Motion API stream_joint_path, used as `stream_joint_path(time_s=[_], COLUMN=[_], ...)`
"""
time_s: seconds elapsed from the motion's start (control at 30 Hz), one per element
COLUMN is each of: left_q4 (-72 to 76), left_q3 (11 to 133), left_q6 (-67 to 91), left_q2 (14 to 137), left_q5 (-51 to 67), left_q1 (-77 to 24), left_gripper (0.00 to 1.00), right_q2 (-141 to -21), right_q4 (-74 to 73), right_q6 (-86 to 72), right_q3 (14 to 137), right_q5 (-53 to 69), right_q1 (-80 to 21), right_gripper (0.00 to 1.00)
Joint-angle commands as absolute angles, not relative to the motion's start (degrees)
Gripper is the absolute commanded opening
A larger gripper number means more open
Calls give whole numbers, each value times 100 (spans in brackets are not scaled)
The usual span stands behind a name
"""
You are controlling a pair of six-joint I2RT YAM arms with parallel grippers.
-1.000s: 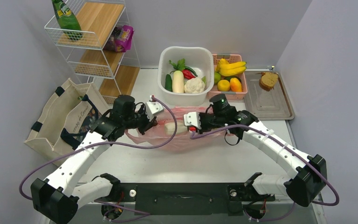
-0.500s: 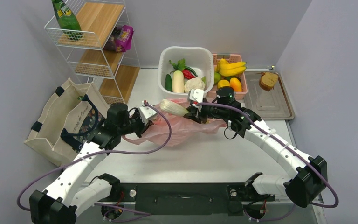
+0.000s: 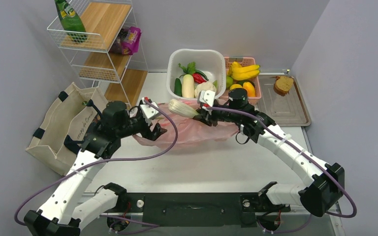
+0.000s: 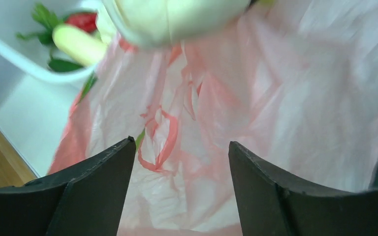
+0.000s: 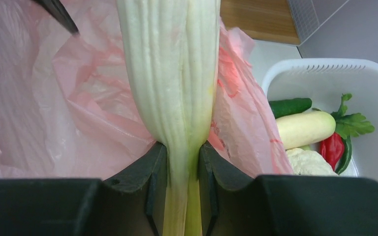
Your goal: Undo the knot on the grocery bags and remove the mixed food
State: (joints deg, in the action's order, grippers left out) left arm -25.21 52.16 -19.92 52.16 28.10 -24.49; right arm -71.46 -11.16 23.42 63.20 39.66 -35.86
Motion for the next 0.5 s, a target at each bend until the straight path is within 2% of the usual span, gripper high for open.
stream_joint_path(time_s=[0.0, 0.23, 0.47], left_q4=[-3247, -4724, -4754], left_q3=[6343, 7507, 7412], left_q6=[-1863, -4184, -5370], left_q2=[5230, 6213, 6539], left_q5=[3429, 3358, 2664], left_q1=[-2408, -2544, -3302], left_gripper=[68, 72, 72], right_q2=[-7202, -7316, -7362], right_q4=[-1305, -1868, -1945], right_q6=[3034, 3651, 3755], right_q3=[6540, 6602, 6644], right_q5=[3982, 3987, 3994], right_q1=[-3582, -3745, -3842], right_gripper=[3, 2, 3])
